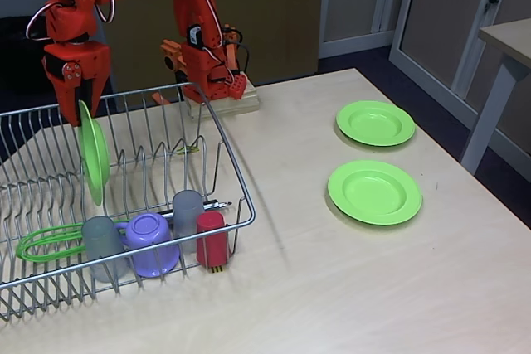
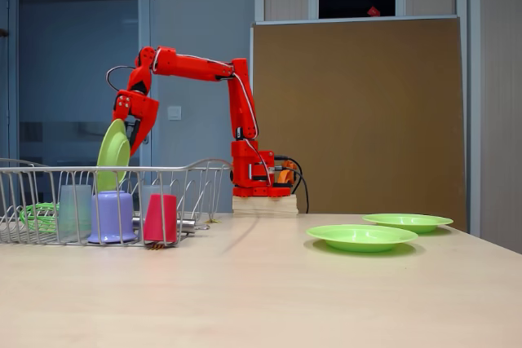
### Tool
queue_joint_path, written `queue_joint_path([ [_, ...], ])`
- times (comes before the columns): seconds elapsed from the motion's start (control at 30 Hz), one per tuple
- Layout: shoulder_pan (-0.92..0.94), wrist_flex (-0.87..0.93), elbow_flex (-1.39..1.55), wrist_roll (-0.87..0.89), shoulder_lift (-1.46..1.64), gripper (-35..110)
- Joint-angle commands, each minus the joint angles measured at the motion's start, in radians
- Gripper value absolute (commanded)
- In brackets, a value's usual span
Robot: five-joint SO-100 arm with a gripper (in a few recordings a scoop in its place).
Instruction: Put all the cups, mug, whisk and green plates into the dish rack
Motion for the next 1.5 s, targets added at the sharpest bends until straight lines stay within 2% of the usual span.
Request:
queue_joint_path([
  [0.0,0.021,-0.015,0.020,0.006,0.051,0],
  [0.37,0.018,-0.104,0.175,0.005,0.077,0],
  [0.67,-0.015,-0.184,0.261,-0.074,0.071,1],
  [1.0,-0.063,-0.092,0.262,-0.176,0.118,18],
  [1.23,-0.078,-0.044,0.290,-0.179,0.195,20],
  [1.47,-0.186,0.094,0.183,-0.170,0.336,19],
])
